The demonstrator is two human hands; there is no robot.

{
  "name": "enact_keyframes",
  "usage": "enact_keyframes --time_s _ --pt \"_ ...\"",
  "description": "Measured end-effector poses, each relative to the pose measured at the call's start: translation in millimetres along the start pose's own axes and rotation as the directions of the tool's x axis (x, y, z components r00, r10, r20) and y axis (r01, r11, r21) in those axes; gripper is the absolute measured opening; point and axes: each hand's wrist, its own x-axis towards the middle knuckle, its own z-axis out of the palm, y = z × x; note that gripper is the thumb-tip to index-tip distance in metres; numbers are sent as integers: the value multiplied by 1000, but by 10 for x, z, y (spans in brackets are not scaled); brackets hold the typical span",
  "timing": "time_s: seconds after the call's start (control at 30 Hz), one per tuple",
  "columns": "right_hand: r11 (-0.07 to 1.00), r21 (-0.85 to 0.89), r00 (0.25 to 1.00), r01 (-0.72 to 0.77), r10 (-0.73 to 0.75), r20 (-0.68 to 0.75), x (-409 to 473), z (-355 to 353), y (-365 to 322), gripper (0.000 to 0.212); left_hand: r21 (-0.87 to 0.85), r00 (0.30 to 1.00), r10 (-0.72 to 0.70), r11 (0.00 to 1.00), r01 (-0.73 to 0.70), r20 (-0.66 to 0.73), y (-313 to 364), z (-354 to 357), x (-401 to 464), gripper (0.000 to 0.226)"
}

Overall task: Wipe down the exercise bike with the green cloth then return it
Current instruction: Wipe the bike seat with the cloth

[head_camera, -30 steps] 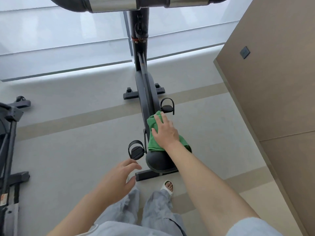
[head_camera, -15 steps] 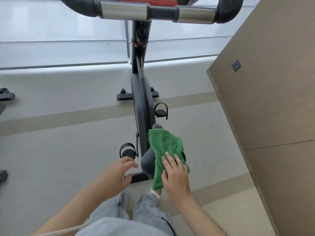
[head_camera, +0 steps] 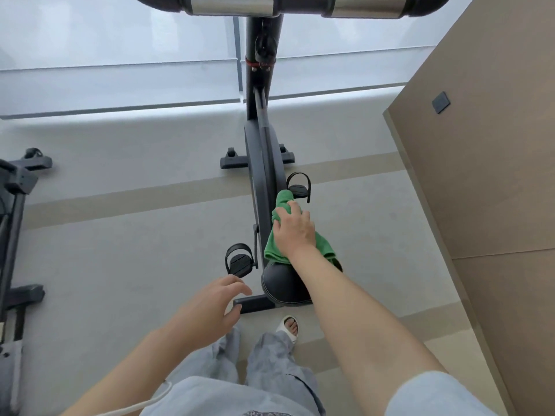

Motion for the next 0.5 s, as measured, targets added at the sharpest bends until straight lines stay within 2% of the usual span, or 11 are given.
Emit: enact_keyframes --time_s 0.13,0.27,0.4,0.5 --pt "995 96 999 38 -38 2 6 -51 90 40 14 1000 1 1000 -1 -5 81 -6 -6 32" --pt "986 118 992 118 -111 -66 -467 56 285 56 7 1000 15 1000 -15 21 138 42 36 33" --pt "998 46 991 53 -47 -125 -1168 295 580 61 20 997 65 998 -66 42 174 105 183 43" --pt "999 46 995 -14 19 -101 -1494 418 760 65 59 993 91 994 -96 69 216 169 324 58"
